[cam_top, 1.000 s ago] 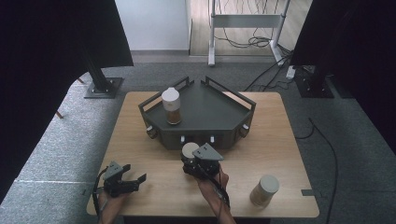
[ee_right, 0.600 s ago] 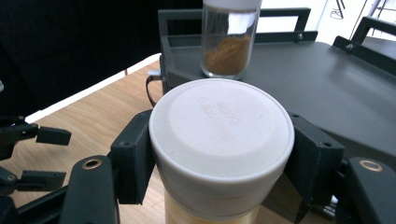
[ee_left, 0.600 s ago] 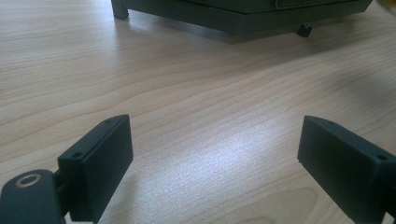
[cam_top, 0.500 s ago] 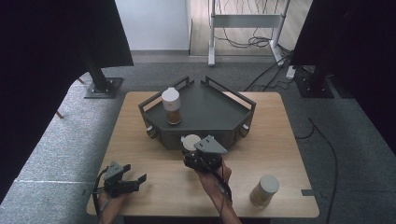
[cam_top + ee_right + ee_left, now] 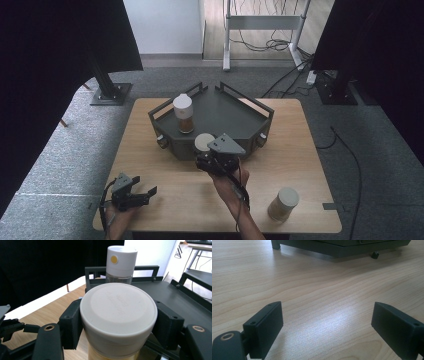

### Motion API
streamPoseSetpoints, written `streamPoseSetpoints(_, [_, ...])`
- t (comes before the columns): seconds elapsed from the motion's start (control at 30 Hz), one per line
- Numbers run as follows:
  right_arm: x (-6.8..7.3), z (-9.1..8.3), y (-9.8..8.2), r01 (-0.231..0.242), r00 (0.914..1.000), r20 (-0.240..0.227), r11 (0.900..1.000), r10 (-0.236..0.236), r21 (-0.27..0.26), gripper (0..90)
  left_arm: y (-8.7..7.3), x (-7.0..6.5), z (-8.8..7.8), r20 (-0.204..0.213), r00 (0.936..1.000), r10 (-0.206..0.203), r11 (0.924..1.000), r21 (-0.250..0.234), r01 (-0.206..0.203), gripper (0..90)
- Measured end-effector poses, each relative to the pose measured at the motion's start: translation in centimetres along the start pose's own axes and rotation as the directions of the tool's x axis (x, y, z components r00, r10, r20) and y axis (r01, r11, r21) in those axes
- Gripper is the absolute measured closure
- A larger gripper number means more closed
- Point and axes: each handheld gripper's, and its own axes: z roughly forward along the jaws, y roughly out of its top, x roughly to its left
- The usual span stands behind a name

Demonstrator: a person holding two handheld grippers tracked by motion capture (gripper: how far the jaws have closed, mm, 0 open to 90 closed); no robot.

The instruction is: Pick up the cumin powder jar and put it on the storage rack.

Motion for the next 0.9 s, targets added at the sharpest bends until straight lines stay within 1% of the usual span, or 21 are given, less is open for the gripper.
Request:
streamPoseSetpoints(0.13, [-0.1, 0.0, 0.4, 0.005, 1.0000, 0.005, 1.000, -0.005, -0.002, 32.9, 0.0, 0.0, 0.0, 0.001, 1.0000, -0.001, 1.0000, 0.001, 0.001, 10.4])
streamPoseSetpoints(0.33, [-0.4, 0.1, 1.0, -0.001, 1.0000, 0.009, 1.000, 0.001, -0.008, 32.9, 0.0, 0.0, 0.0, 0.000, 1.0000, -0.001, 1.0000, 0.000, 0.001, 10.4])
streamPoseSetpoints(0.67, [-1.2, 1.3, 2.2, -0.002, 0.9996, 0.030, 1.000, 0.002, 0.003, 32.8, 0.0, 0.1, 0.0, 0.005, 1.0000, -0.004, 1.0000, -0.001, 0.004, 10.4])
streamPoseSetpoints(0.9, [-1.7, 2.0, 2.9, -0.008, 0.9989, 0.046, 1.000, 0.008, -0.002, 32.9, 0.0, 0.2, 0.0, 0.009, 0.9999, -0.010, 1.0000, -0.001, 0.010, 10.4])
